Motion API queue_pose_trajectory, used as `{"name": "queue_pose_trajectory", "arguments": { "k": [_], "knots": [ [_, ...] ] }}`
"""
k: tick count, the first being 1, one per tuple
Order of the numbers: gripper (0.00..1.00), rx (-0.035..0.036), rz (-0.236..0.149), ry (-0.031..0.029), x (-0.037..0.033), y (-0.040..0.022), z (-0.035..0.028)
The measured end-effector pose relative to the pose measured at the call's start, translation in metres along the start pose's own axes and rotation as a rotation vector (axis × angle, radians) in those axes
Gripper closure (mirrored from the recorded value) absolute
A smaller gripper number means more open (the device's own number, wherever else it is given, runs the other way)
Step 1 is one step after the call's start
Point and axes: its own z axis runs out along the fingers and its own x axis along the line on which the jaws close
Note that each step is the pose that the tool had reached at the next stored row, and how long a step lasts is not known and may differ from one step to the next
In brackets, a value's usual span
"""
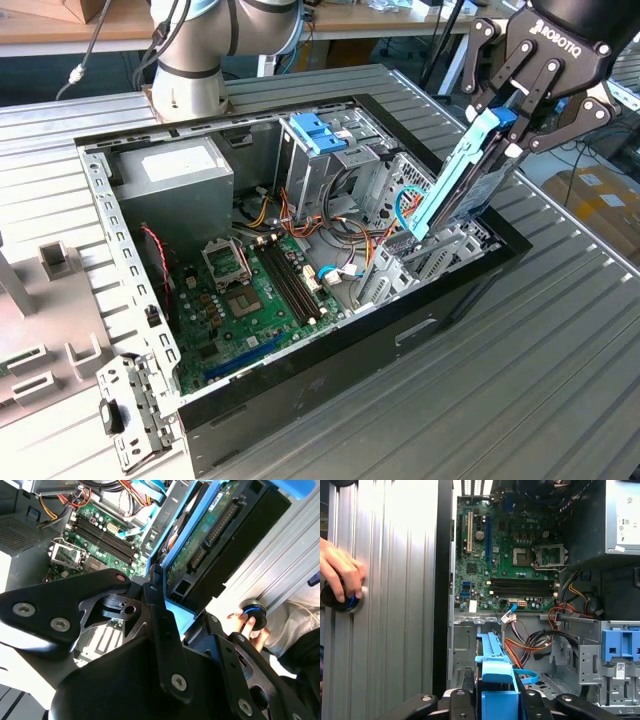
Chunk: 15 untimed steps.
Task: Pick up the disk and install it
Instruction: 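Pick up the disk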
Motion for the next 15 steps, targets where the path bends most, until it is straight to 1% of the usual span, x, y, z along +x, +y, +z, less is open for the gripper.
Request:
{"name": "queue_pose_trajectory", "arguments": {
  "k": [12, 15],
  "knots": [
    [0.63, 0.0003, 0.008, -0.0002, 0.0002, -0.0128, -0.0002],
    [0.63, 0.0003, 0.008, -0.0002, 0.0002, -0.0173, -0.0003]
  ]
}}
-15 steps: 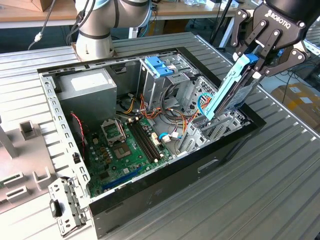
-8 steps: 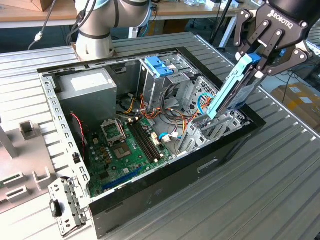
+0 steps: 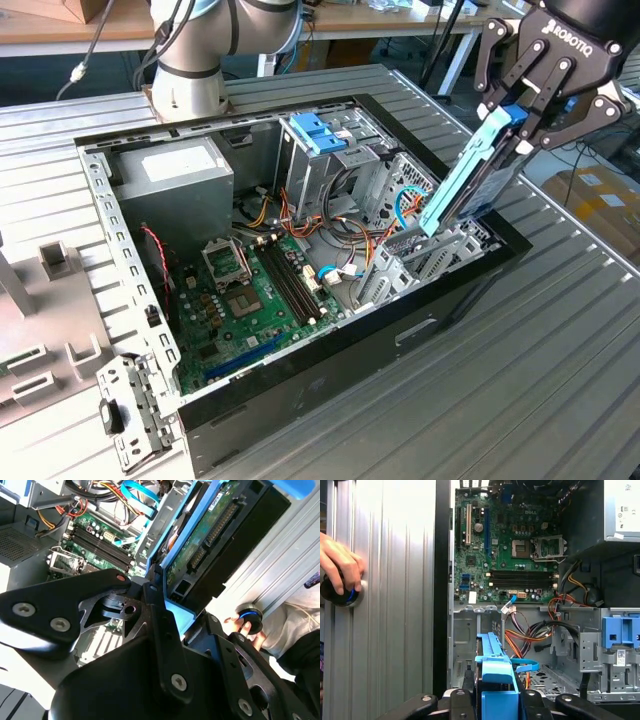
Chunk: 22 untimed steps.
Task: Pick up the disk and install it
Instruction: 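Pick up the disk, then insert the disk into the insertion slot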
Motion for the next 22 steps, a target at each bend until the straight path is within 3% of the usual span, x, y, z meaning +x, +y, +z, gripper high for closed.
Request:
{"name": "queue_pose_trajectory", "arguments": {
  "k": [9, 22],
  "knots": [
    [0.63, 0.0000, 0.000, 0.0000, 0.0001, -0.0003, 0.0000],
    [0.63, 0.0000, 0.000, 0.0001, 0.0000, 0.0096, 0.0004]
  ]
}}
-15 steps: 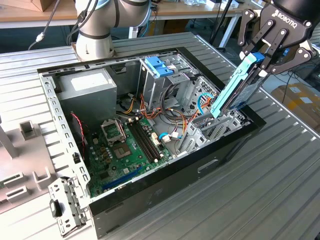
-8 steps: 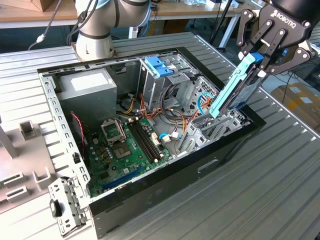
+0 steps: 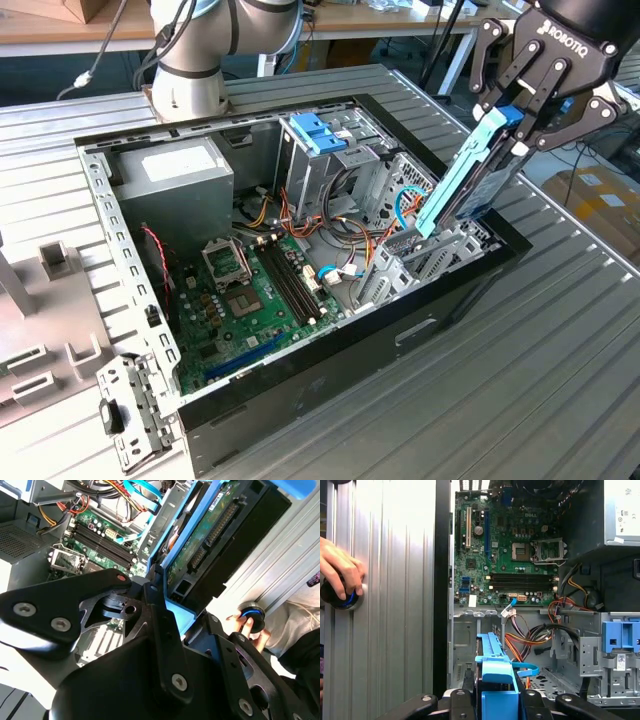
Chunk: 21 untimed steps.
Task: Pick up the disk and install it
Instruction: 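Insert the disk into the insertion slot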
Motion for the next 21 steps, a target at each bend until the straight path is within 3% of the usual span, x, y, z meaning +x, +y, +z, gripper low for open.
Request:
{"name": "queue_pose_trajectory", "arguments": {
  "k": [13, 21],
  "knots": [
    [0.63, 0.0000, 0.000, -0.0001, 0.0001, 0.0116, 0.0032],
    [0.63, 0.0000, 0.000, -0.0001, 0.0001, 0.0127, 0.0057]
  ]
}}
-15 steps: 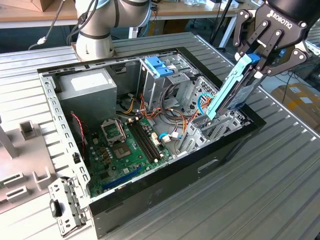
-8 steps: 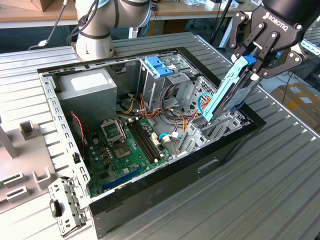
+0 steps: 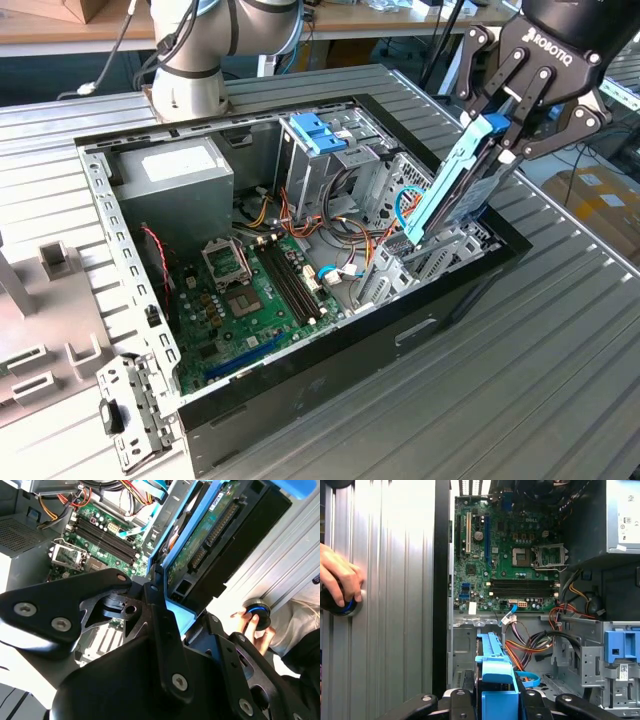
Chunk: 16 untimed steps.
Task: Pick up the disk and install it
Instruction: 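Insert the disk into the insertion slot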
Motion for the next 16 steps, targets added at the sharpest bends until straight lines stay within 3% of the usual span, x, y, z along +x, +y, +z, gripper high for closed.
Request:
{"name": "queue_pose_trajectory", "arguments": {
  "k": [16],
  "knots": [
    [0.63, 0.0000, 0.000, 0.0000, 0.0002, 0.0005, 0.0044]
  ]
}}
